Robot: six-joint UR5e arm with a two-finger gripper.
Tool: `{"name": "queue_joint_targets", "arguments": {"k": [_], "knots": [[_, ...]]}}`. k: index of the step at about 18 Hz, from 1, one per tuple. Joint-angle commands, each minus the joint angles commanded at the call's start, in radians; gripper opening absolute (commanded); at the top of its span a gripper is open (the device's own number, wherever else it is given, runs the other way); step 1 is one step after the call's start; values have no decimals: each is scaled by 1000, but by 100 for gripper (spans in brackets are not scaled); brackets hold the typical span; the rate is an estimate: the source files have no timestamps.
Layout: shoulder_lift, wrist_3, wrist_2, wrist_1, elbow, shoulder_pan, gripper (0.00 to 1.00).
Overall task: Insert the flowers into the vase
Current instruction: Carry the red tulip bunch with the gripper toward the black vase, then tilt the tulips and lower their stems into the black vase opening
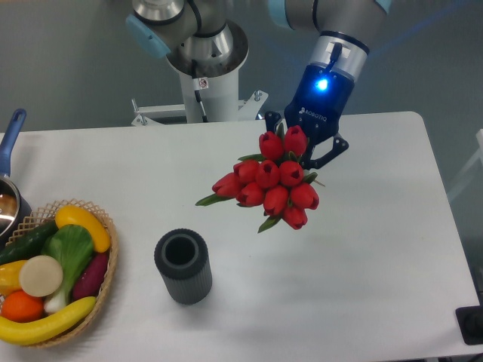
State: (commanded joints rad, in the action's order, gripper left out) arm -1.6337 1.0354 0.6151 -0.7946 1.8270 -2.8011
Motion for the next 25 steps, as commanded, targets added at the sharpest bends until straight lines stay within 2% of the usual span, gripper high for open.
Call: {"name": "queue_joint_targets", "arguments": {"k": [10,12,14,16,20,23,25], "knots": [[-6,3,2,3,-14,9,28],[-11,3,-6,23,-14,29,30],[-24,5,-69,46,-12,49,30],[-44,6,-190,52,-11,60,30],[-86,75,-362,64,-12,107,30],[-104,91,-423,64,-40,127,30],[-127,92,-451,64,-75,173,30]]}}
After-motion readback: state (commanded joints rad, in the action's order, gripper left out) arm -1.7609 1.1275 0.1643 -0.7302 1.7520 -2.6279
